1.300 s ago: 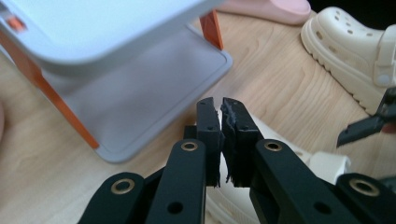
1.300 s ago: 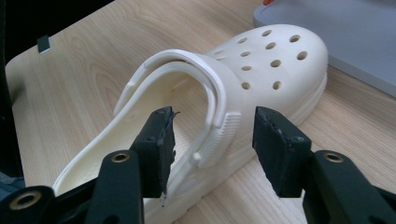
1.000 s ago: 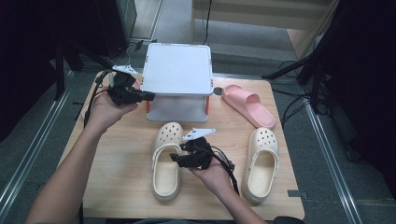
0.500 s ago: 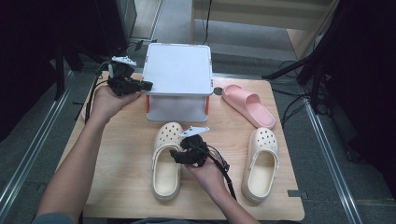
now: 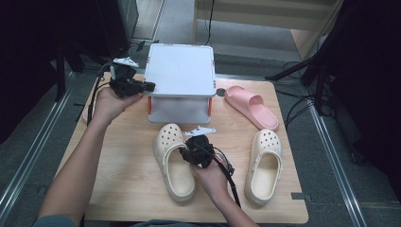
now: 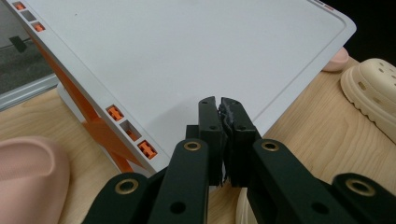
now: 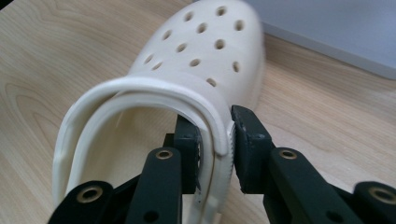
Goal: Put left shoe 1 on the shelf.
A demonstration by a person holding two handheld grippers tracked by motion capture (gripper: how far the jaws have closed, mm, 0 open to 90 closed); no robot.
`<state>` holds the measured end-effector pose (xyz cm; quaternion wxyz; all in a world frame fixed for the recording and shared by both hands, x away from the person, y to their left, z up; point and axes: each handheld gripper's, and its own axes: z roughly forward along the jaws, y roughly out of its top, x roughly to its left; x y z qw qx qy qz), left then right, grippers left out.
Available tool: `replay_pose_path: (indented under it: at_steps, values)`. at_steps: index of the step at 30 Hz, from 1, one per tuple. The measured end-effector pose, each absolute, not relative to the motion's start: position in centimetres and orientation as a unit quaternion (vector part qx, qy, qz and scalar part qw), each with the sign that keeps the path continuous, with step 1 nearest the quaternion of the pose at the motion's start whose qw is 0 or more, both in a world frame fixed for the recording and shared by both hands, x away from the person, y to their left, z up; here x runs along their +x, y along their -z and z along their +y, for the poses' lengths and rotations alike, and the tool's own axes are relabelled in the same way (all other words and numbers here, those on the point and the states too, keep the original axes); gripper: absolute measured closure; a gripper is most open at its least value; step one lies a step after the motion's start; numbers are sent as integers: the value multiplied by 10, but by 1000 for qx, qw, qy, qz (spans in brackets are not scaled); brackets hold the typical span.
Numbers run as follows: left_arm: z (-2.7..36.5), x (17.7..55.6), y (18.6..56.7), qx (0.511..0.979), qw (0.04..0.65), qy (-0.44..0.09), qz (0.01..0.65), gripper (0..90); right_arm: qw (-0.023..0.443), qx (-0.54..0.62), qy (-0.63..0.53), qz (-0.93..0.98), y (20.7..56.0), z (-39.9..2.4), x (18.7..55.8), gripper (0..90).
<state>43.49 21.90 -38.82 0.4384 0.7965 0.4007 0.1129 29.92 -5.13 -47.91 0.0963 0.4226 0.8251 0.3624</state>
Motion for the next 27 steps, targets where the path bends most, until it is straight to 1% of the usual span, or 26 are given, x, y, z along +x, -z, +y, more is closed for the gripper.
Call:
replay_pose_path:
  at_steps: [7, 13, 18, 24, 27]
  values:
    - [218, 433, 388, 798, 435, -117, 401, 874, 107, 419, -371, 821, 464, -44, 315, 770]
    - [217, 433, 388, 798, 434, -120, 400, 874, 130, 432, -373, 811, 455, -27, 345, 769]
    - [219, 433, 389, 797, 439, -116, 399, 874, 142, 455, -379, 793, 454, -11, 374, 769]
    - [220, 433, 389, 797, 441, -111, 398, 875, 160, 481, -373, 777, 458, 2, 396, 767]
    - [220, 433, 389, 796, 443, -110, 398, 875, 185, 485, -367, 772, 462, 8, 401, 769]
